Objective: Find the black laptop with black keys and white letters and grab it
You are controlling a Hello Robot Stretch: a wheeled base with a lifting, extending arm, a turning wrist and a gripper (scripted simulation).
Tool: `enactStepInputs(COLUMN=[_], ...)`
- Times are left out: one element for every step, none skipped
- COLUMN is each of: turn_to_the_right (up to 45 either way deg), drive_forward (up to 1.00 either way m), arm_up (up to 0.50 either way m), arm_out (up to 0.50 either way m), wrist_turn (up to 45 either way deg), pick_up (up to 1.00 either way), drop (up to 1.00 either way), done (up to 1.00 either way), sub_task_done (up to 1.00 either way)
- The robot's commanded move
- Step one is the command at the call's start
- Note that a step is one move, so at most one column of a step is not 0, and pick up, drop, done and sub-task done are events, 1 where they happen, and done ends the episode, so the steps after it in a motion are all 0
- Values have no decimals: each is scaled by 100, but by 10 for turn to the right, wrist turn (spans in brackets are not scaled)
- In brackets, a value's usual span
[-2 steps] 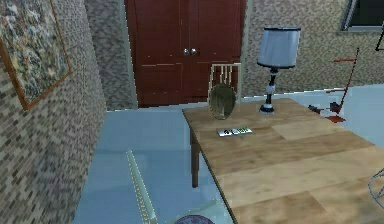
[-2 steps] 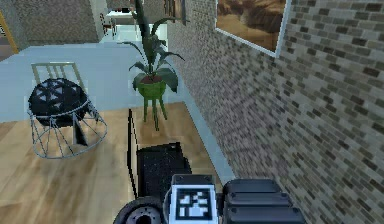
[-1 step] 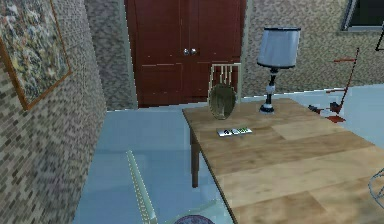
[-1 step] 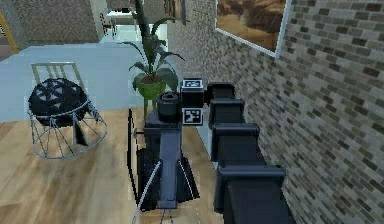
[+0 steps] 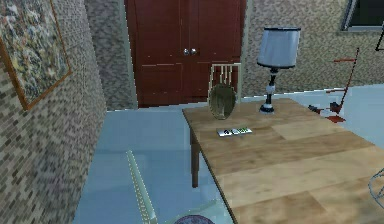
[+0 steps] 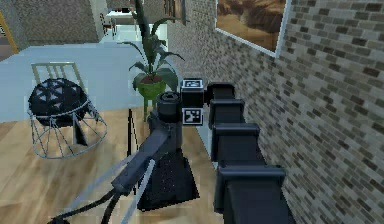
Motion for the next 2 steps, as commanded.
enactStepInputs(turn_to_the_right=[0, 0], drive_forward=[0, 0], arm_up=[0, 0], arm_out=[0, 0], wrist_turn=[450, 420], pick_up=[0, 0], drop=[0, 0], done=[0, 0], sub_task_done=[0, 0])
